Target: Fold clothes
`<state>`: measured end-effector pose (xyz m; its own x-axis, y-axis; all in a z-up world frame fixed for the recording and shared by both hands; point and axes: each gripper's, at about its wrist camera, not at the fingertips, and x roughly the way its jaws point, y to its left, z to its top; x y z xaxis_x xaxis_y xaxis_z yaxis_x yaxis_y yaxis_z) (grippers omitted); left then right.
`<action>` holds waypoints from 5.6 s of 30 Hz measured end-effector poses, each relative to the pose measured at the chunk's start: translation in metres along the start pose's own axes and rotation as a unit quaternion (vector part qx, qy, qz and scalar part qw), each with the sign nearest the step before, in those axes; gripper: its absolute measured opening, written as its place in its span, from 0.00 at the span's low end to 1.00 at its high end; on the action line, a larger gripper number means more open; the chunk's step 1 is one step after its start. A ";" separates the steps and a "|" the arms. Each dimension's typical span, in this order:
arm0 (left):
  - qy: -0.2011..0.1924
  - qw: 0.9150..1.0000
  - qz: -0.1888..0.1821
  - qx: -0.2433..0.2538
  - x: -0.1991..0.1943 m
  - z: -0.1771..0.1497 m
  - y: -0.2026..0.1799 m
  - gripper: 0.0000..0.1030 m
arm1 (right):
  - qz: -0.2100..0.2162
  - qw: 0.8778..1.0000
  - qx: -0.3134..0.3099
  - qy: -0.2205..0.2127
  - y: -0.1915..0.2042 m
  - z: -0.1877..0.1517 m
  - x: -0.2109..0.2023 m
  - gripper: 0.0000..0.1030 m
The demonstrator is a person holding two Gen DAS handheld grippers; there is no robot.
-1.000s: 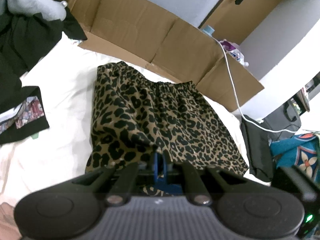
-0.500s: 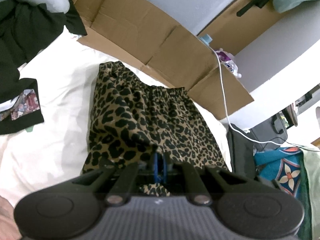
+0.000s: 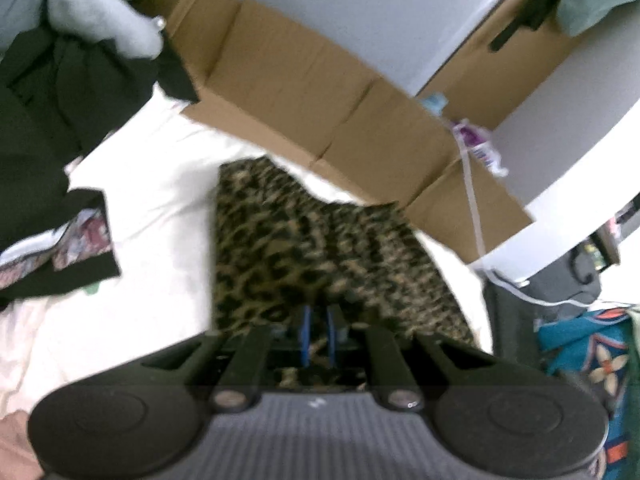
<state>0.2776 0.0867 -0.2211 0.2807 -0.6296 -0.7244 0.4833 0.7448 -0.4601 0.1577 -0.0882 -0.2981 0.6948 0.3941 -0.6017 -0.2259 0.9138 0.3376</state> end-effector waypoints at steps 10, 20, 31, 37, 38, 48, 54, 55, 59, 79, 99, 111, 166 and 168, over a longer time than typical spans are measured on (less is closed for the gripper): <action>0.051 0.998 0.049 0.000 0.032 -0.018 0.005 0.08 | -0.005 0.999 0.031 -0.025 -0.053 0.012 -0.028 0.00; 0.101 0.993 0.057 0.034 0.060 -0.041 -0.012 0.08 | -0.038 0.994 0.090 -0.045 -0.125 0.020 -0.068 0.00; 0.156 0.984 0.057 0.070 0.084 -0.069 -0.022 0.08 | -0.093 0.983 0.155 -0.042 -0.200 0.002 -0.093 0.00; 0.178 0.979 0.051 0.086 0.092 -0.083 -0.041 0.09 | -0.130 0.973 0.185 -0.037 -0.238 -0.011 -0.101 0.00; 0.182 0.978 0.049 0.087 0.093 -0.085 -0.043 0.11 | -0.136 0.972 0.190 -0.036 -0.245 -0.014 -0.102 0.00; 0.224 0.971 0.014 0.082 0.103 -0.104 -0.049 0.17 | -0.170 0.960 0.220 -0.028 -0.281 -0.030 -0.103 0.00; 0.229 0.971 0.000 0.062 0.108 -0.107 -0.050 0.23 | -0.165 0.954 0.251 0.000 -0.291 -0.036 -0.091 0.04; 0.233 0.971 0.000 0.061 0.111 -0.109 -0.050 0.23 | -0.162 0.952 0.258 0.003 -0.293 -0.037 -0.090 0.04; 0.257 0.965 0.001 0.054 0.119 -0.116 -0.048 0.25 | -0.146 0.953 0.266 -0.001 -0.297 -0.038 -0.090 0.06; 0.290 0.943 -0.100 -0.126 0.126 -0.115 -0.019 0.20 | -0.128 0.950 0.285 0.002 -0.306 -0.044 -0.081 0.03; 0.207 0.976 -0.064 -0.019 0.115 -0.091 -0.029 0.17 | -0.167 0.944 0.283 -0.029 -0.316 -0.044 -0.102 0.00; 0.211 0.974 -0.084 0.018 0.139 -0.094 -0.017 0.33 | -0.155 0.925 0.346 -0.025 -0.333 -0.059 -0.107 0.05; 0.192 0.947 0.180 0.183 0.301 0.100 -0.240 0.09 | -0.139 0.928 0.344 -0.043 -0.367 -0.057 -0.119 0.03; 0.191 0.946 0.192 0.176 0.320 0.099 -0.242 0.11 | -0.136 0.933 0.331 -0.040 -0.366 -0.056 -0.121 0.02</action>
<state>0.3326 -0.3170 -0.2902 0.2035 -0.1507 -0.9674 0.6715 0.7406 0.0259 0.1185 -0.4652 -0.3896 0.7192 0.1229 -0.6838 0.4194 0.7078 0.5684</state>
